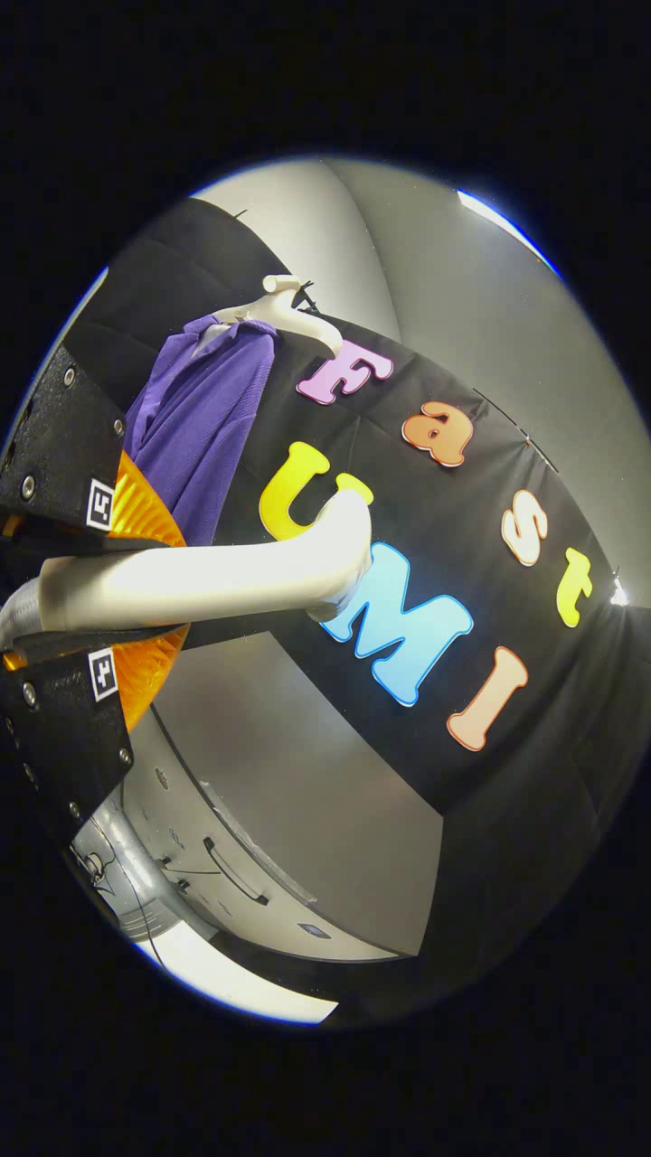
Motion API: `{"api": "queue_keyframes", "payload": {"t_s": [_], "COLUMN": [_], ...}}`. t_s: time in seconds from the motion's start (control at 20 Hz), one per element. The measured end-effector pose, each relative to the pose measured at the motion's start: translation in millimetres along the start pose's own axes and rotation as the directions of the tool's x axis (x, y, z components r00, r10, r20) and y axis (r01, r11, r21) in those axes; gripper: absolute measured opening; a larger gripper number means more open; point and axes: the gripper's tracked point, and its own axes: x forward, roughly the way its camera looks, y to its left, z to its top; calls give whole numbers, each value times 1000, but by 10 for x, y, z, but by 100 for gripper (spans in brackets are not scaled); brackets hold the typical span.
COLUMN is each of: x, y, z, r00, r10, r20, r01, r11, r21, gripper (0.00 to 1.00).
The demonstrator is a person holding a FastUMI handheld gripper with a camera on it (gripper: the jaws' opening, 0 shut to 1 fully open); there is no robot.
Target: Iron the clothes twice with a garment steamer, once on the left side and once on the right side.
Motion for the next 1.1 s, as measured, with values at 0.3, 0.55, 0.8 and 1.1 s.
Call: {"api": "queue_keyframes", "payload": {"t_s": [0.3, 0.55, 0.8, 1.1], "x": [-158, -166, -84, 93], "y": [500, 922, 1424, 1742], "z": [-431, -687, -814, -855], "r00": [997, 990, 972, 937], "r10": [-23, -15, 56, 84], "r20": [76, 144, 228, 340], "r01": [30, 50, 52, 132], "r11": [994, 968, 897, 815], "r21": [-104, -244, -440, -565], "gripper": [33, 33, 33, 32]}}
